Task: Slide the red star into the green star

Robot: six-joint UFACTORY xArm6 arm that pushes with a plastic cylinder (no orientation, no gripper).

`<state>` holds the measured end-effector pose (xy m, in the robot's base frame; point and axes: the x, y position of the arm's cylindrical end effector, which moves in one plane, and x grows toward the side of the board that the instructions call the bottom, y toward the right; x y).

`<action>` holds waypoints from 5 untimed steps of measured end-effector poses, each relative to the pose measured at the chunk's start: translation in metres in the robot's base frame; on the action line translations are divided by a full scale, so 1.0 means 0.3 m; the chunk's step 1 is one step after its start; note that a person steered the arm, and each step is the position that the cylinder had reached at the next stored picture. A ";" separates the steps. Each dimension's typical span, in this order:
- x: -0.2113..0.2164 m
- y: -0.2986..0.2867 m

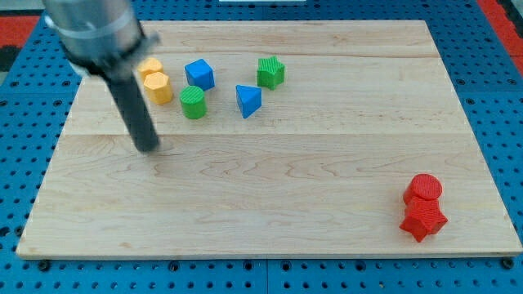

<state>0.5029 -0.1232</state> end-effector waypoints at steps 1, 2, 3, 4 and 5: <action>0.318 0.384; 0.387 0.561; 0.383 0.784; 0.383 1.129; 0.239 1.176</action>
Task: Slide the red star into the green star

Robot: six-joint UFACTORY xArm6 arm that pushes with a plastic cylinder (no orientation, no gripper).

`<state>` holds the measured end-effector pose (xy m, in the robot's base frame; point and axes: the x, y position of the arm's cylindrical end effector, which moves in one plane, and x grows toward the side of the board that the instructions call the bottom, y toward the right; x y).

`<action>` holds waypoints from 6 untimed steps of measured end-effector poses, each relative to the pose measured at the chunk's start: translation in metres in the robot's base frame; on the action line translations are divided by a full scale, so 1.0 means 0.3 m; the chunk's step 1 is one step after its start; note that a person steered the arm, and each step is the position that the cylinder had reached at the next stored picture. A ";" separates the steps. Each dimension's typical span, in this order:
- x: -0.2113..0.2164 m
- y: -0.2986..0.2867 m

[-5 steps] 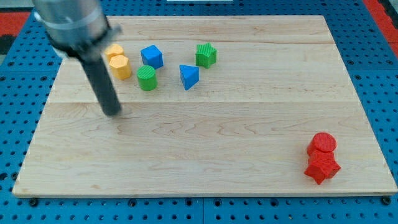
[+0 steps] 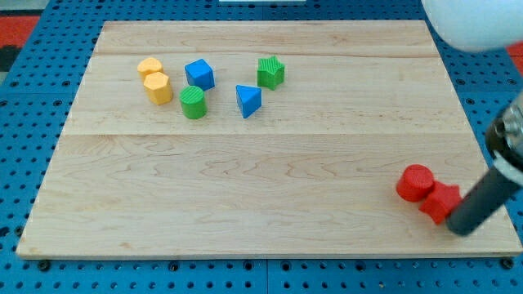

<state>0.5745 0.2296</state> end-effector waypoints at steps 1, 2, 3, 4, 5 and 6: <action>-0.195 -0.072; -0.375 -0.176; -0.567 -0.312; -0.724 -0.435; -0.772 -0.455; -0.885 -0.458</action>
